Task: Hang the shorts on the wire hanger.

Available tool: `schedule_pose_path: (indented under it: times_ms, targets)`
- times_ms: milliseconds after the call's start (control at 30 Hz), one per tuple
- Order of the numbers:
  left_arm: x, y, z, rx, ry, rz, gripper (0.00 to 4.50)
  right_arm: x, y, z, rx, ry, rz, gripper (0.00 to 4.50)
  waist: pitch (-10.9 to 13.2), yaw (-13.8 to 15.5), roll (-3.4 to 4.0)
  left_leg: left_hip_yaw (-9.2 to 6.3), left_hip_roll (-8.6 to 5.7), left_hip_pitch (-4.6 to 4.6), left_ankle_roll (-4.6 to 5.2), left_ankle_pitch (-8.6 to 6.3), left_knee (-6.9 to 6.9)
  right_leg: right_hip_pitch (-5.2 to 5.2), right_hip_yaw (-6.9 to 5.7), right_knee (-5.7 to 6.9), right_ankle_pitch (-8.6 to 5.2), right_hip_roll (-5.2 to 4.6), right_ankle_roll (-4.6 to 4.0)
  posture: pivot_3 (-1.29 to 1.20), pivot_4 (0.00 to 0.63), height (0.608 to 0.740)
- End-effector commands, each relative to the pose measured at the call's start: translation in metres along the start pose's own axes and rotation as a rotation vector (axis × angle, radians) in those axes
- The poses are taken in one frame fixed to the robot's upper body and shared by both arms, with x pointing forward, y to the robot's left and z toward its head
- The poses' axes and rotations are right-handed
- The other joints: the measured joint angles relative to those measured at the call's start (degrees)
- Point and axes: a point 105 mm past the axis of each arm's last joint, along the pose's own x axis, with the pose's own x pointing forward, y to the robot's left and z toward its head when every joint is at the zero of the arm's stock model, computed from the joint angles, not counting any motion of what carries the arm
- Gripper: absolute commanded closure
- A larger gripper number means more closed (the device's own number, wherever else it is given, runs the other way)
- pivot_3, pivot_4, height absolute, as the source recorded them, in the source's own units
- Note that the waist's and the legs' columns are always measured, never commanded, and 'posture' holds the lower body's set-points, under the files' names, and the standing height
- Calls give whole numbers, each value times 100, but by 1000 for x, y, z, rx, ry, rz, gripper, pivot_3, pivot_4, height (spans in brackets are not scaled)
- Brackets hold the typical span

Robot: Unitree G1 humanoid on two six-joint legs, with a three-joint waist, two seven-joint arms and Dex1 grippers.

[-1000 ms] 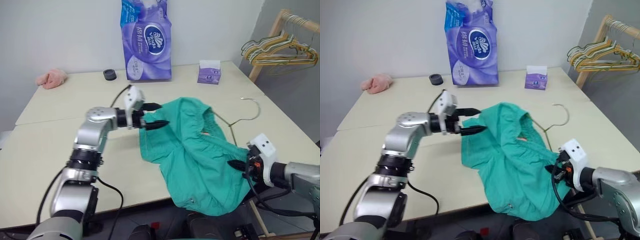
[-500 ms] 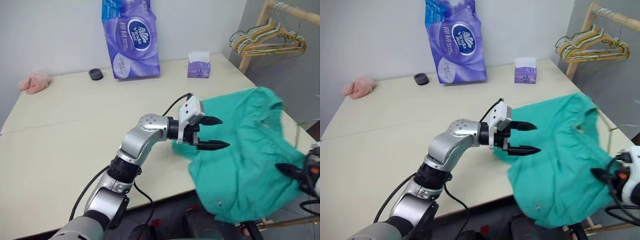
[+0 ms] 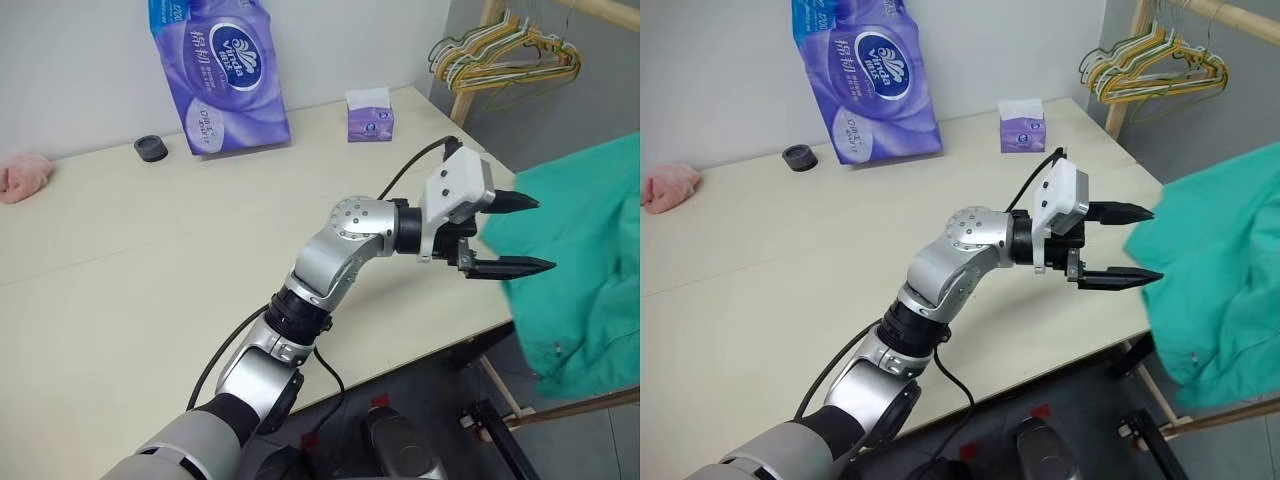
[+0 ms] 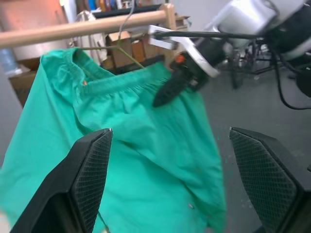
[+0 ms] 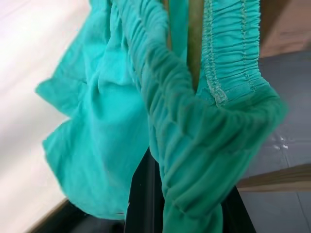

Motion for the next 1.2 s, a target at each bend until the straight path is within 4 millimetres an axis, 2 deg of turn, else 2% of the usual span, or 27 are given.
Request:
schedule_pose_path:
  times_ms: [33, 100, 300, 500, 800, 967, 1067, 1200]
  targets:
    - [9, 0, 16, 52, -41, -11, 437, -2, -19, 28, 80, -41, -85, 4500, 12, -12, 4, 2, 0, 0, 0, 0, -3, 0, 3, -6, 2, 0, 3, -444, 221, 740]
    - [12, 0, 18, 60, -46, -13, 437, 1, -30, 39, 110, -38, -138, 4500, 61, -28, 38, 22, 1, 0, 9, -5, -4, 3, 22, -27, 13, 1, 22, -437, 224, 740]
    - [18, 1, 23, 80, -61, -17, 437, 11, -50, 57, 161, -27, -189, 4500, 145, -61, 42, 107, -3, 11, 49, -29, -2, -3, 110, -50, 27, 0, 66, -422, 228, 740]
    - [26, 0, 34, 85, -114, -42, 437, 18, -75, 52, 176, 38, -234, 4500, 213, -47, 67, 123, -5, 13, 58, -36, -2, -8, 129, -51, 28, -4, 80, -388, 235, 740]
    - [31, -8, 40, 115, -121, -118, 437, 24, -77, 47, 182, 84, -192, 4500, 250, -47, 77, 128, -5, 17, 56, -37, -1, -9, 137, -46, 28, -6, 83, -379, 227, 740]
    - [35, -10, 43, 124, -130, -135, 437, 26, -83, 54, 144, 46, -227, 4500, 250, -44, 78, 130, -6, 17, 56, -37, 1, -9, 139, -46, 30, -9, 86, -376, 219, 740]
    - [36, -11, 44, 129, -133, -142, 418, 24, -84, 57, 128, 34, -232, 3647, 249, -41, 79, 129, -6, 17, 56, -37, 0, -9, 139, -46, 30, -11, 87, -378, 216, 740]
    - [38, -10, 45, 138, -133, -144, 418, 16, -83, 64, 124, 10, -227, 2278, 249, -50, 79, 129, -6, 18, 55, -37, 0, -9, 138, -43, 30, -10, 87, -372, 213, 740]
